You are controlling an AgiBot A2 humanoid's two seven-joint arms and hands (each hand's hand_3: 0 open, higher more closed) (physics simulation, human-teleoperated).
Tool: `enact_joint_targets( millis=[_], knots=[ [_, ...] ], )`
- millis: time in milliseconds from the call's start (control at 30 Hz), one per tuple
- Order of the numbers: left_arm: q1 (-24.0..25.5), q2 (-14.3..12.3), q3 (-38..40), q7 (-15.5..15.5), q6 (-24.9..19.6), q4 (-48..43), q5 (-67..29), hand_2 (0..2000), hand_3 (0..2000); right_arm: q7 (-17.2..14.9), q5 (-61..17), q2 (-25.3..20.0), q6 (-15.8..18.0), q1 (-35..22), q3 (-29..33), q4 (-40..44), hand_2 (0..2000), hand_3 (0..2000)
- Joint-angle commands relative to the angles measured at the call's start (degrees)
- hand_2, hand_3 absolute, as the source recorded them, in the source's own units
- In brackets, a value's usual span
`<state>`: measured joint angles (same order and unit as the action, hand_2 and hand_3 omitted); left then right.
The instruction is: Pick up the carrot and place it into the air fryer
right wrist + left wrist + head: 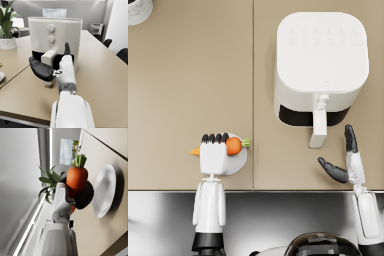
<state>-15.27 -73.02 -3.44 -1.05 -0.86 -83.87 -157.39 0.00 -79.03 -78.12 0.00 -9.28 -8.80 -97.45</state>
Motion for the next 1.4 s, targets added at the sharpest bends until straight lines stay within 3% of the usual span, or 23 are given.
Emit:
enact_joint_targets(
  millis=[33, 333, 433, 733, 767, 800, 933, 1033, 1200, 1300, 1400],
  knots=[
    [-0.55, -0.12, 2.72, 0.33, 0.25, -7.27, 2.48, 2000, 2000, 0.00, 0.00, -0.71, 0.00, -1.71, -1.30, 4.26, 0, 0],
    [-3.26, -0.42, 6.32, 1.10, 0.08, -17.55, 24.91, 2000, 2000, 0.00, 0.01, -3.51, 0.00, -6.78, -6.13, 22.41, 0, 0],
    [-3.40, -0.56, 6.70, 1.12, -0.04, -19.20, 31.72, 2000, 2000, 0.00, 0.01, -4.46, 0.00, -8.18, -8.29, 24.96, 0, 0],
    [-2.60, -0.93, 7.55, 1.13, -0.03, -19.17, 36.04, 2000, 2000, 0.78, -0.04, -7.02, -1.15, -12.23, -10.71, 29.28, 0, 0],
    [-3.57, -0.91, 8.27, 1.13, -0.04, -19.70, 36.10, 2000, 2000, 0.56, -0.05, -6.94, -1.62, -12.08, -10.88, 28.36, 1361, 327],
    [-3.43, -0.95, 8.28, 1.14, -0.06, -19.63, 36.15, 2000, 2000, 0.38, -0.08, -6.92, -2.72, -12.24, -11.37, 28.25, 2000, 653],
    [-2.49, -1.13, 7.83, 1.19, -0.08, -19.23, 36.23, 2000, 2000, -0.02, -0.15, -7.12, -7.67, -13.11, -13.02, 25.77, 2000, 1960],
    [-4.90, -1.30, 5.99, 1.19, -0.04, -16.66, 36.26, 2000, 2000, -0.15, -0.21, -5.11, -5.79, -10.70, -15.32, 19.12, 2000, 2000],
    [-10.40, -2.90, -0.19, 1.17, -0.09, -13.95, 36.26, 2000, 2000, -0.48, -0.19, 4.09, -5.12, 0.54, -14.37, -0.86, 2000, 2000],
    [-14.96, -5.24, -4.99, 1.17, -0.12, -11.20, 36.26, 2000, 2000, -0.78, -0.19, 8.38, 1.55, 5.56, -14.55, -7.83, 2000, 2000],
    [-17.76, -7.76, -10.02, 1.18, -0.10, -10.09, 36.26, 2000, 2000, -0.68, -0.24, 12.92, 4.41, 10.06, -16.44, -14.19, 2000, 2000]
  ],
)
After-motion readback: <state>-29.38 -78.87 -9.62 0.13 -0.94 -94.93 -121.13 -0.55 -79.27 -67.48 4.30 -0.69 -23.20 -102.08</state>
